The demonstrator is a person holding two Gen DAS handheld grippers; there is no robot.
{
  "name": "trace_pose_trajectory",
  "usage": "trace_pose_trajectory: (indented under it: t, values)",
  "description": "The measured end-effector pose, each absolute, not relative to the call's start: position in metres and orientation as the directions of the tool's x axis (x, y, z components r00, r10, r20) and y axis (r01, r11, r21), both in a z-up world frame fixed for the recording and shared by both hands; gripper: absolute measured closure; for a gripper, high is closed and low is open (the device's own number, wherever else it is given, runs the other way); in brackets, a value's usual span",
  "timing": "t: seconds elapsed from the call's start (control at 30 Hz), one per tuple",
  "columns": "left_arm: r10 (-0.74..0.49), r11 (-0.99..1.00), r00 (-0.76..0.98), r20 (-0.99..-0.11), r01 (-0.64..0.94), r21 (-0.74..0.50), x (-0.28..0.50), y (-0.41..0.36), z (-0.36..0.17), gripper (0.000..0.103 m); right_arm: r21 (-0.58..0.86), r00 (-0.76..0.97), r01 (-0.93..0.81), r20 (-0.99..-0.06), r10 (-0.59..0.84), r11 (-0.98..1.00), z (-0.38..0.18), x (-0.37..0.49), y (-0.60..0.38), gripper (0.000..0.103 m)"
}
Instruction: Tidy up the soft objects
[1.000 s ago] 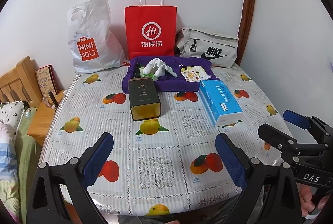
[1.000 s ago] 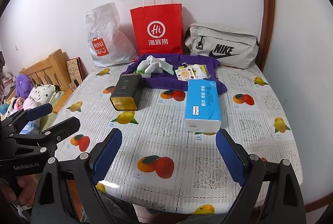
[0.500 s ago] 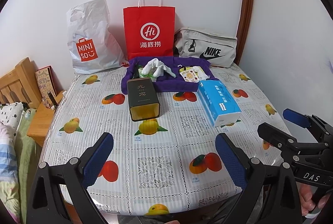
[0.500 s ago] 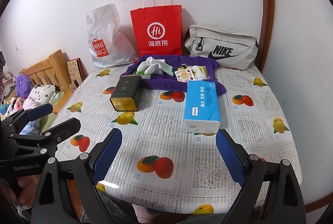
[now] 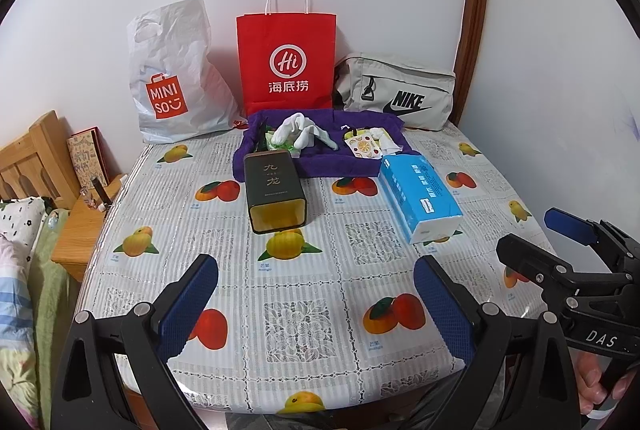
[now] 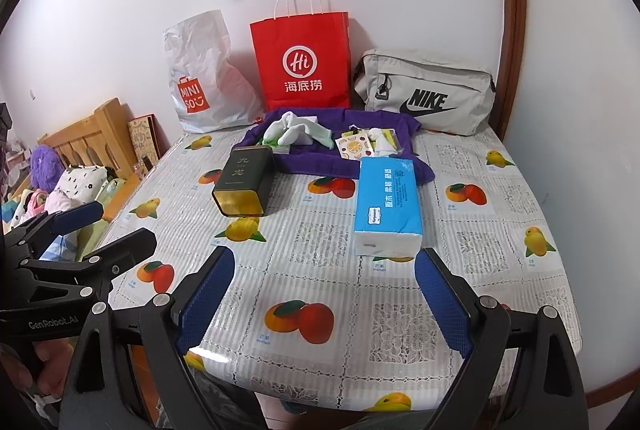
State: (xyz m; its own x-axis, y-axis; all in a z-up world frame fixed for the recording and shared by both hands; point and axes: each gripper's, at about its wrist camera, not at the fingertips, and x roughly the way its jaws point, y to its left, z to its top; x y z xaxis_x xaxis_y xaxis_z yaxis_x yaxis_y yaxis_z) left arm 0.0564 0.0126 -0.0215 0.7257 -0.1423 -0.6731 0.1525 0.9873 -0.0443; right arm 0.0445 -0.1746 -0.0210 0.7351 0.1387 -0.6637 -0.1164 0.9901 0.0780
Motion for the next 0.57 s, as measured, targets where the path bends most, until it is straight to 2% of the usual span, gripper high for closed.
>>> trace_pose_trajectory:
  t: [0.57]
  values:
    - [-0.139,0.988,0.731,-0.668,0.152,-0.038,0.0605,0.0135,-0.0207,0.004,0.077,0.733,-0.123,-0.665,0.142,0.989,-0.0196,0.0464,-0.1722,0.012]
